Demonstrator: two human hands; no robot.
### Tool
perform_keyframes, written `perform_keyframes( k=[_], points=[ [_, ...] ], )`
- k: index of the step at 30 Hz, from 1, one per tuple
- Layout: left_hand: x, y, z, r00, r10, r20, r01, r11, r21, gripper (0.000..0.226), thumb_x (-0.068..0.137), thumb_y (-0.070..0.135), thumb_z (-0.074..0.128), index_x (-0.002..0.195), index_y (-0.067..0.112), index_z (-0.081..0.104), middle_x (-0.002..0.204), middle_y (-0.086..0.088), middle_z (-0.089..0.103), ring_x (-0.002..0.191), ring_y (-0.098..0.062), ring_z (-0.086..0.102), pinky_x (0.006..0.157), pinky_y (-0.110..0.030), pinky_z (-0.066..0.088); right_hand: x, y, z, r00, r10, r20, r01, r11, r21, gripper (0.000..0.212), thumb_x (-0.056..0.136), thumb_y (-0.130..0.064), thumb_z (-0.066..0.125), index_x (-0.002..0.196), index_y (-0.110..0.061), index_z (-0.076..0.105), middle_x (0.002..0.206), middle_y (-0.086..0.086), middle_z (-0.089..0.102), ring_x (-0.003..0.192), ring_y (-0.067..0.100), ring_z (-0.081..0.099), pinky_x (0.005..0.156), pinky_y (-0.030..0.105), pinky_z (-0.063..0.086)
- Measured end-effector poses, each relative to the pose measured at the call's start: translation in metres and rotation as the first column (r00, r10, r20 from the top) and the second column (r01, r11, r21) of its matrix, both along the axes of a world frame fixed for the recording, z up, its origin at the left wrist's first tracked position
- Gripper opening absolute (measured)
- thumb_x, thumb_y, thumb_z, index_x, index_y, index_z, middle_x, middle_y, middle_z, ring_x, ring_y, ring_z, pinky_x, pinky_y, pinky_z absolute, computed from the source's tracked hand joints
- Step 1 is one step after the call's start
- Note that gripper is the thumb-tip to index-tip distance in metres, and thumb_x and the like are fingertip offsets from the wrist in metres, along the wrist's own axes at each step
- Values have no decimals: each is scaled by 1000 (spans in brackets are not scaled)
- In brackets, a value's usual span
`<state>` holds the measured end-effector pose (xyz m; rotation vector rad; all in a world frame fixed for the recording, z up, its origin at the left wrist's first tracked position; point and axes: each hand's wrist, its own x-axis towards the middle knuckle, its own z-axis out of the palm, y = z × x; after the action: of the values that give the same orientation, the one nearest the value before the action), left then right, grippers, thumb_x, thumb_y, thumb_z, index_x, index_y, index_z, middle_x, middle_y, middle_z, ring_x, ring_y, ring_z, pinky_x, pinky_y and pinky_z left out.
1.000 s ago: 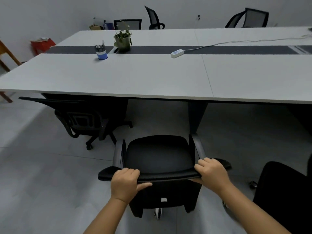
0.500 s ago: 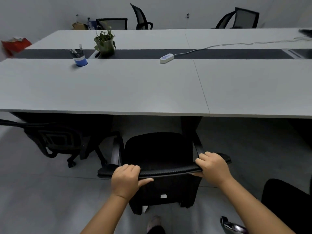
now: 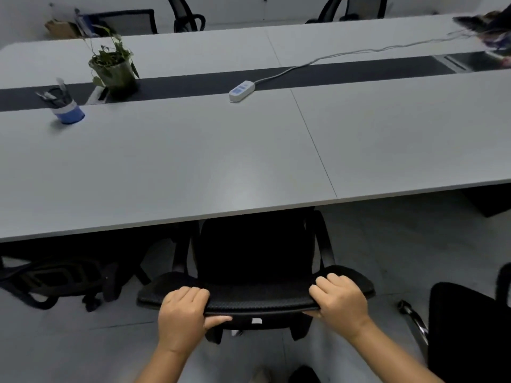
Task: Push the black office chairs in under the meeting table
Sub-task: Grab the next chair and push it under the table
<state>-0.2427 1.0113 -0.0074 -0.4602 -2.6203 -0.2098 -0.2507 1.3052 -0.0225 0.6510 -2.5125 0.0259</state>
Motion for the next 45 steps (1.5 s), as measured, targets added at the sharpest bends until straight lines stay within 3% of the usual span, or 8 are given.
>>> perform_keyframes(
  k=[3, 13, 18, 26, 29, 32, 35, 45],
  points=[
    [11, 5, 1, 999, 19, 45, -20, 999, 29, 78, 80, 74, 21, 53, 11, 58, 48, 1, 55, 63, -10, 36, 60, -26, 28, 6, 1, 9, 1000, 22, -5, -22, 998, -56, 60, 91, -52, 26, 47, -16, 43, 44, -2, 39, 40, 14, 36, 48, 24, 18],
    [72, 25, 4, 977, 188, 96, -194, 979, 59, 78, 79, 75, 20, 55, 12, 59, 49, 4, 55, 63, -8, 36, 62, -24, 30, 24, 11, 9, 989, 147, -2, -146, 986, -79, 65, 89, -59, 25, 45, -16, 45, 44, -3, 41, 41, 14, 36, 52, 26, 17],
    [72, 38, 7, 965, 262, 20, -260, 963, -72, 78, 85, 69, 19, 48, 12, 56, 42, 2, 49, 39, -15, 49, 57, -25, 27, -11, 18, 17, 966, 258, -20, -258, 963, -75, 64, 88, -60, 30, 46, -14, 44, 45, -1, 41, 49, 15, 34, 51, 27, 15],
    [32, 42, 7, 969, 245, -21, -246, 962, -119, 75, 85, 69, 19, 46, 14, 53, 41, 2, 47, 37, -13, 46, 55, -25, 27, -41, 28, 10, 964, 264, 24, -262, 963, -65, 64, 90, -57, 25, 48, -14, 47, 47, 0, 44, 54, 14, 32, 53, 27, 17],
    [15, 33, 7, 970, 244, 8, -242, 963, -115, 75, 85, 69, 19, 48, 14, 53, 42, 2, 47, 38, -14, 47, 55, -26, 26, -58, 17, 13, 973, 228, 15, -228, 974, -5, 59, 85, -59, 37, 48, -14, 47, 46, -1, 44, 47, 15, 38, 52, 27, 17],
    [-9, 25, 10, 966, 257, 32, -251, 960, -128, 76, 85, 70, 15, 48, 15, 53, 43, 3, 47, 39, -14, 47, 55, -25, 27, -81, 5, 18, 983, 157, 98, -164, 983, 76, 49, 54, -56, 73, 48, -15, 47, 46, -2, 44, 48, 15, 39, 53, 27, 17],
    [-36, 11, 10, 972, 232, 29, -227, 965, -131, 77, 85, 70, 13, 50, 14, 54, 44, 3, 47, 39, -15, 47, 56, -26, 25, -97, -10, 21, 977, 114, 181, -126, 990, 57, 54, 36, -52, 83, 46, -15, 46, 45, -2, 42, 41, 16, 41, 54, 26, 14],
    [-96, -37, 13, 1000, 26, 6, -25, 987, -159, 78, 82, 72, 13, 51, 14, 55, 47, 1, 50, 41, -18, 49, 56, -27, 22, -92, -38, 9, 996, 38, 84, -31, 996, -83, 59, 84, -61, 34, 49, -15, 43, 48, -2, 41, 58, 15, 25, 54, 26, 15]
  ],
)
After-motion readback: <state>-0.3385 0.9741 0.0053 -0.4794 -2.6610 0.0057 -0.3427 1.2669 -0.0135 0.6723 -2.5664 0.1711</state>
